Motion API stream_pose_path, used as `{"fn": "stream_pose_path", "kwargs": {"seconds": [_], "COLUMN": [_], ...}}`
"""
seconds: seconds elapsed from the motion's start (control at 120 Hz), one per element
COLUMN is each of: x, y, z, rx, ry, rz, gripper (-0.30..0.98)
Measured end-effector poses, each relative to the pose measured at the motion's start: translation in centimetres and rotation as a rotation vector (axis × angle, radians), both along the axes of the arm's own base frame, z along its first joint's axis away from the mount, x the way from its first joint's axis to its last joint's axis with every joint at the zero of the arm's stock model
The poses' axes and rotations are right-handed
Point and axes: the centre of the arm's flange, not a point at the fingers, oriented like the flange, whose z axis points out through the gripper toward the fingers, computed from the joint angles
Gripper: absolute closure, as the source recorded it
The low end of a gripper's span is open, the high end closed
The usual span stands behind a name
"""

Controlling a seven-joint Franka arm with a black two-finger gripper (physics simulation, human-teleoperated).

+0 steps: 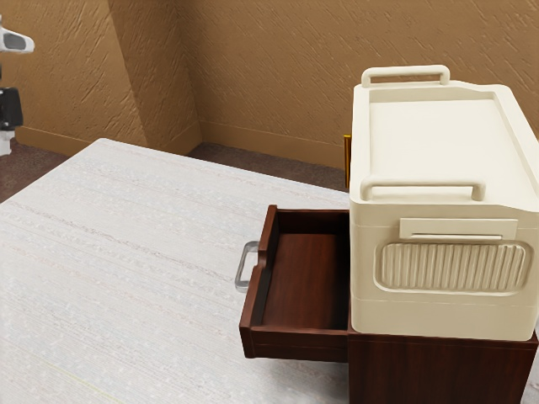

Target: Push the drawer handle with one arm to close the drawer

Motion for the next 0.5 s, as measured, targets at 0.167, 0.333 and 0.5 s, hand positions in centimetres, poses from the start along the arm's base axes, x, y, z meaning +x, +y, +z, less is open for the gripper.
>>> {"fn": "stream_pose_path", "kwargs": {"seconds": [0.167, 0.333, 0.5], "x": [3.3, 3.7, 6.1], "y": [1.5, -4.9, -8.1], "z": [0.1, 12.4, 9.9], "rx": [0.084, 0.191, 0.204], "ry": [-0.224, -0.540, -0.494], "rz": [-0.039, -0.165, -0.233], "gripper": [0.00, 0.13, 0.52]}}
